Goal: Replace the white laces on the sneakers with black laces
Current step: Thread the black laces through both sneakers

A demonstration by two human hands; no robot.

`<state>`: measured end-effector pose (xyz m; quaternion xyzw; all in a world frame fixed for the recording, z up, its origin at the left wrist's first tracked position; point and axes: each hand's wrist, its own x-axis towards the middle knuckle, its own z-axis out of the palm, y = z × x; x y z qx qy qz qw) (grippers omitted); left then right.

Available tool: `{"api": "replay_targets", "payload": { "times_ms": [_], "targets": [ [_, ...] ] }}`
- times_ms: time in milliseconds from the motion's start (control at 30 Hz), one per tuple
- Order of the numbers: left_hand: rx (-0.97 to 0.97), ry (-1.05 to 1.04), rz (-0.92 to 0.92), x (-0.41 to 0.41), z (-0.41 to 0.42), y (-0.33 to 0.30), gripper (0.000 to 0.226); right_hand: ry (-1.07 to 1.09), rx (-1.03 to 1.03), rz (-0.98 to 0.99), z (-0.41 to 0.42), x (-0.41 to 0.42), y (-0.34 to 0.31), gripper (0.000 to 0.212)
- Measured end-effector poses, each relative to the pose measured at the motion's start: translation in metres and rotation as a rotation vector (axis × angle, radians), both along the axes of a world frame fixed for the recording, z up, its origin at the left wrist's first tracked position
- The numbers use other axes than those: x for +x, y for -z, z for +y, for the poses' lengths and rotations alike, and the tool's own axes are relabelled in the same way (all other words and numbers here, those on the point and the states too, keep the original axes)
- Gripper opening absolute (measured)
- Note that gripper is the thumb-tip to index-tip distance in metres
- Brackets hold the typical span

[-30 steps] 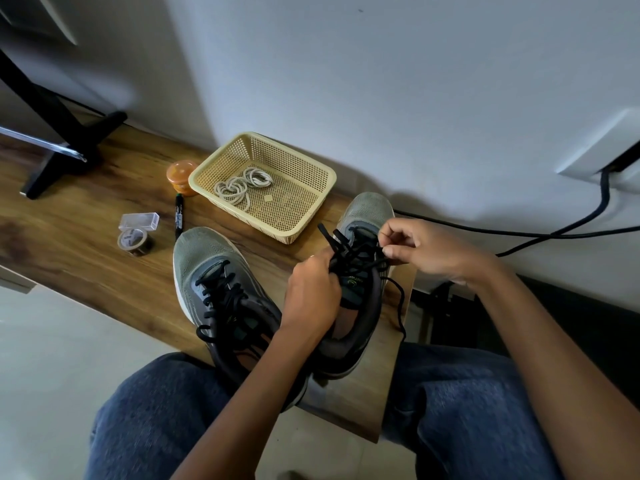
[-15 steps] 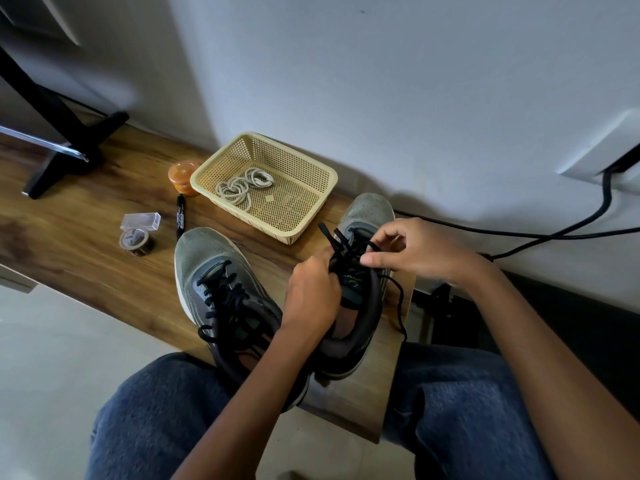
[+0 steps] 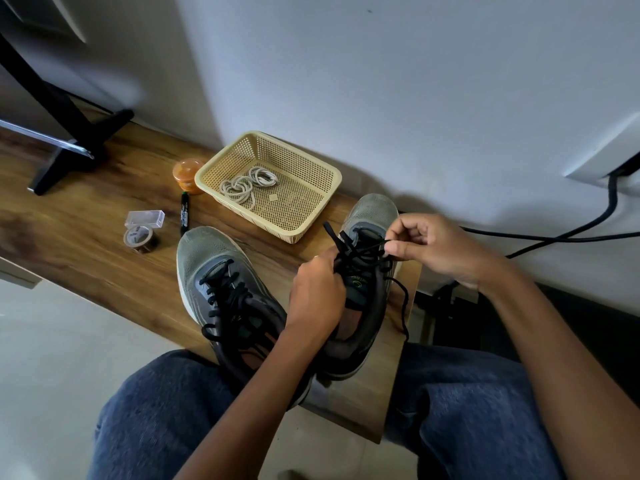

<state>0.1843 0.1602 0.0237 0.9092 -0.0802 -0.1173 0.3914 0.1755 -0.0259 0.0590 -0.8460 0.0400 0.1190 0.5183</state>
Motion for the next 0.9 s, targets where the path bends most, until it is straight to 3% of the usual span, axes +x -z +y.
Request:
{"api": "replay_targets", "payload": {
  "times_ms": [167,500,700,767,900],
  "targets": [
    [-0.014,0.007,0.001,-0.002,0.000,0.001,0.043,-0.025,-0.045,0.031,-0.001,0.001,0.004,0.016],
    [-0.049,0.012,0.025,-0.004,0.001,-0.001,0.059,0.028,0.100,0.175,0.005,0.005,-0.001,0.021],
    [-0.028,-0.005,0.020,-0.003,0.000,0.000,0.047,0.064,0.073,0.123,0.008,0.005,0.001,0.023],
    [-0.019,-0.017,0.026,-0.003,0.000,-0.002,0.044,0.058,0.015,0.118,0.004,0.003,0.000,0.032],
    [-0.022,-0.040,0.038,-0.002,0.002,-0.001,0.043,-0.023,-0.046,0.143,-0.009,-0.005,-0.003,0.015]
  ]
}}
